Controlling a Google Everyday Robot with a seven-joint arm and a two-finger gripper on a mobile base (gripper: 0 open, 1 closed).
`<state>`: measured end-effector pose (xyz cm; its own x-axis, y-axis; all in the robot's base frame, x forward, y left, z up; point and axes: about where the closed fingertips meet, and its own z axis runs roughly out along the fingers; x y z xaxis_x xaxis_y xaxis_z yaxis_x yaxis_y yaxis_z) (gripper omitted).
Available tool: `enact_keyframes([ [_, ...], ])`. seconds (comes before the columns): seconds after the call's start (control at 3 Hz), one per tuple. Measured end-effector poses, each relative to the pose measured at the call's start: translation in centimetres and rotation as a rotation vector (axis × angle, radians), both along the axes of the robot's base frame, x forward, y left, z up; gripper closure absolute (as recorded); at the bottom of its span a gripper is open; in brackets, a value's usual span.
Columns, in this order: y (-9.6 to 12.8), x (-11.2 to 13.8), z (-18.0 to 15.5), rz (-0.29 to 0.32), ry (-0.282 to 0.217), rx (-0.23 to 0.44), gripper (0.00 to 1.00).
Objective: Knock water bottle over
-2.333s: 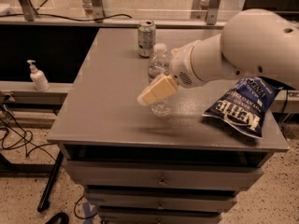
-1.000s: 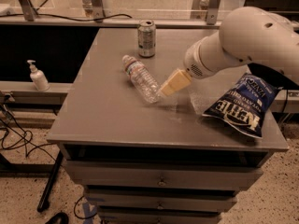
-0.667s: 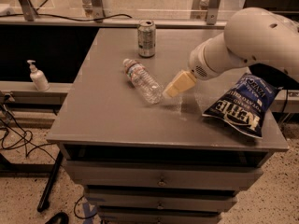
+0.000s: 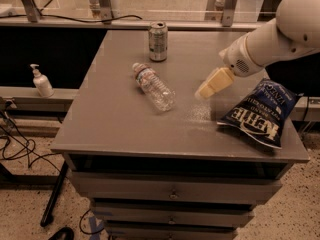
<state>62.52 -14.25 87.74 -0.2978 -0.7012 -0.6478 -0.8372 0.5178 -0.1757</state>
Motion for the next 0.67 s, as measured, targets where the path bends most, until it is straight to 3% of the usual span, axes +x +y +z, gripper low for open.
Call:
enact_keyframes([
  [0.33,-2.6,-0.3,2.9,0.051,0.021,0.032,0.0],
  [0.67,-6.2,-1.8,7.4,0.039,-0.005,0.044,0.0],
])
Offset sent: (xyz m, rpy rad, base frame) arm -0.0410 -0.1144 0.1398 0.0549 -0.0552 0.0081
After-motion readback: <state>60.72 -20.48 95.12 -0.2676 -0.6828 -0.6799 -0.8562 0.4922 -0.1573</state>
